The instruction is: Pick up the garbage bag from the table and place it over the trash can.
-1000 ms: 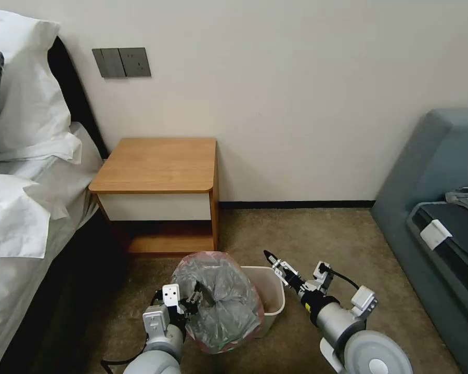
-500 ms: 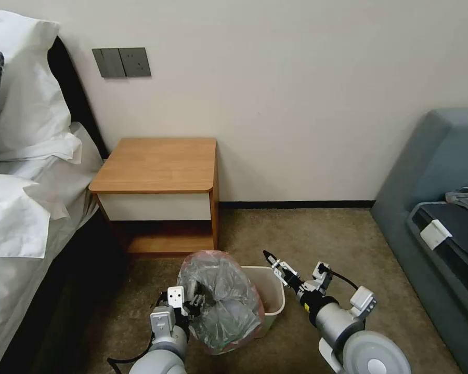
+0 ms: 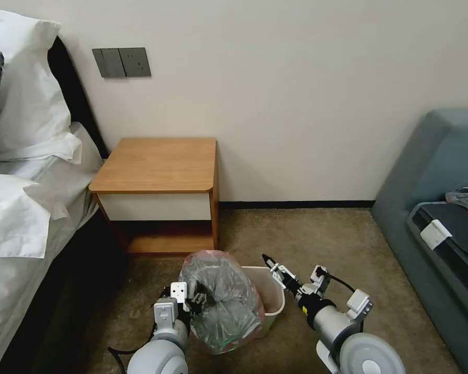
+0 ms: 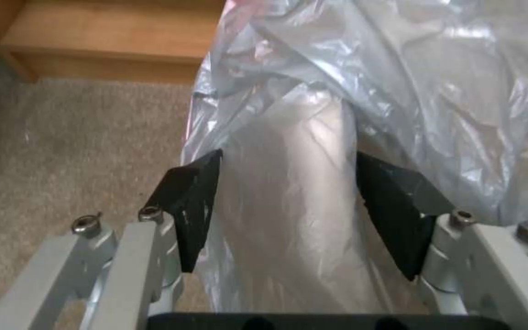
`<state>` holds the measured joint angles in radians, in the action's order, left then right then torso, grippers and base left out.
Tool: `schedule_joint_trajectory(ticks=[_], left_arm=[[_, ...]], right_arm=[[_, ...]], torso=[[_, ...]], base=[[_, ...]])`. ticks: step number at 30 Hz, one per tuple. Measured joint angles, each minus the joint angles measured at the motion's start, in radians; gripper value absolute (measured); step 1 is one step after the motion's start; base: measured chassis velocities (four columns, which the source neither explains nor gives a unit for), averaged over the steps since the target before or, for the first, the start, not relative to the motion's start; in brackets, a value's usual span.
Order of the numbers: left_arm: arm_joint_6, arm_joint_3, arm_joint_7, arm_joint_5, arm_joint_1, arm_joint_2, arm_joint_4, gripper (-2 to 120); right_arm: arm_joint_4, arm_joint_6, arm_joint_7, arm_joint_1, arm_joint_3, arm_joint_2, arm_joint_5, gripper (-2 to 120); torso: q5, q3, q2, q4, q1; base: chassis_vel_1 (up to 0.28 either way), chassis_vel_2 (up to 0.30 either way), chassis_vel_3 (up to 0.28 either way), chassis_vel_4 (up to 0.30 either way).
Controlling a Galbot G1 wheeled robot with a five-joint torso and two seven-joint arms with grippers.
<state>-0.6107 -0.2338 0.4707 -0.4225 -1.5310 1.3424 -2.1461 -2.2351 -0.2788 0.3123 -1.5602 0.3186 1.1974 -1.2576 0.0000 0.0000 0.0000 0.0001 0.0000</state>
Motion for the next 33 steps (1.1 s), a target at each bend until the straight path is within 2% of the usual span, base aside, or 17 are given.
schedule_joint_trajectory(ticks=[5,7,9,11,14,16,18,20,22,23,25,27,29,30,33], left_arm=[[-0.004,0.0,0.018,-0.053,0.013,-0.001,0.006,57],[-0.004,0.0,0.023,-0.071,0.016,-0.001,0.009,48],[-0.004,0.0,0.026,-0.078,0.017,-0.001,0.01,45],[-0.004,0.002,0.029,-0.083,0.018,0.0,0.014,32],[-0.001,0.003,0.03,-0.083,0.016,0.002,0.015,26],[0.02,0.004,0.03,-0.078,0.01,0.002,0.017,15],[0.03,0.004,0.03,-0.076,0.009,0.002,0.019,13],[0.141,0.008,0.024,-0.06,-0.002,0.001,0.041,7],[0.171,0.007,0.017,-0.052,-0.007,0.001,0.045,7],[0.257,-0.004,-0.016,-0.024,-0.025,-0.001,0.051,7],[0.281,-0.01,-0.028,-0.014,-0.032,-0.002,0.051,7],[0.371,-0.034,-0.082,0.015,-0.056,-0.004,0.047,7],[0.389,-0.039,-0.093,0.021,-0.06,-0.004,0.045,7],[0.433,-0.055,-0.126,0.043,-0.066,-0.005,0.039,7],[0.477,-0.068,-0.159,0.06,-0.07,-0.005,0.032,7]], right_arm=[[0.001,0.001,-0.007,-0.008,0.002,0.005,0.01,100],[0.003,0.002,-0.012,-0.012,0.002,0.008,0.015,100],[0.004,0.002,-0.016,-0.015,0.002,0.009,0.02,100],[0.004,0.004,-0.03,-0.022,0.001,0.012,0.036,100],[0.003,0.005,-0.035,-0.026,0.001,0.014,0.044,100],[-0.004,0.005,-0.038,-0.023,0.0,0.017,0.054,100],[-0.007,0.006,-0.04,-0.021,0.0,0.019,0.06,100],[-0.029,0.003,-0.069,-0.001,-0.008,0.02,0.072,100],[-0.033,0.0,-0.076,0.006,-0.011,0.02,0.074,100],[-0.04,-0.02,-0.105,0.032,-0.019,0.016,0.096,100],[-0.04,-0.031,-0.119,0.04,-0.021,0.012,0.112,100],[-0.027,-0.068,-0.215,0.069,-0.035,-0.014,0.235,100],[-0.025,-0.074,-0.235,0.074,-0.04,-0.02,0.26,100],[-0.024,-0.099,-0.273,0.089,-0.058,-0.038,0.309,100],[-0.021,-0.117,-0.282,0.112,-0.087,-0.049,0.332,100]], torso=[[-0.0001,0.0,0.0,-0.0001,0.0],[0.0,0.0,0.0,-0.0001,0.0],[0.0,0.0,0.0,0.0,0.0],[0.0,0.0,0.0,-0.0001,0.0],[0.0,0.0,0.0,-0.0001,0.0],[0.0,0.0,0.0,-0.0002,0.0],[0.0,0.0,0.0,-0.0001,0.0],[-0.0002,0.0,0.0,-0.0002,0.0],[-0.0001,0.0,0.0,-0.0002,0.0],[-0.0001,0.0,0.0,0.0,0.0],[0.0,0.0,0.0,0.0,0.0],[0.0,0.0,0.0,0.0001,0.0],[0.0001,0.0,0.0,0.0,0.0],[0.0,0.0,0.0,0.0,0.0],[-0.0001,0.0,0.0,0.0,0.0]], base=[[0.0,0.0,0.0,0.0],[0.0,0.0,0.0,0.0],[0.0,0.0,0.0,0.0],[0.0,0.0,0.0,0.0],[0.0,0.0,0.0,0.0],[0.0,0.0,0.0,0.0],[0.0,0.0,0.0,0.0],[0.0,0.0,0.0,0.0],[0.0,0.0,0.0,0.0],[0.0,0.0,0.0,0.0],[0.0,0.0,0.0,0.0],[0.0,0.0,0.0,0.0],[0.0,0.0,0.0,0.0],[0.0,0.0,0.0,0.0],[0.0,0.0,0.0,0.0]])
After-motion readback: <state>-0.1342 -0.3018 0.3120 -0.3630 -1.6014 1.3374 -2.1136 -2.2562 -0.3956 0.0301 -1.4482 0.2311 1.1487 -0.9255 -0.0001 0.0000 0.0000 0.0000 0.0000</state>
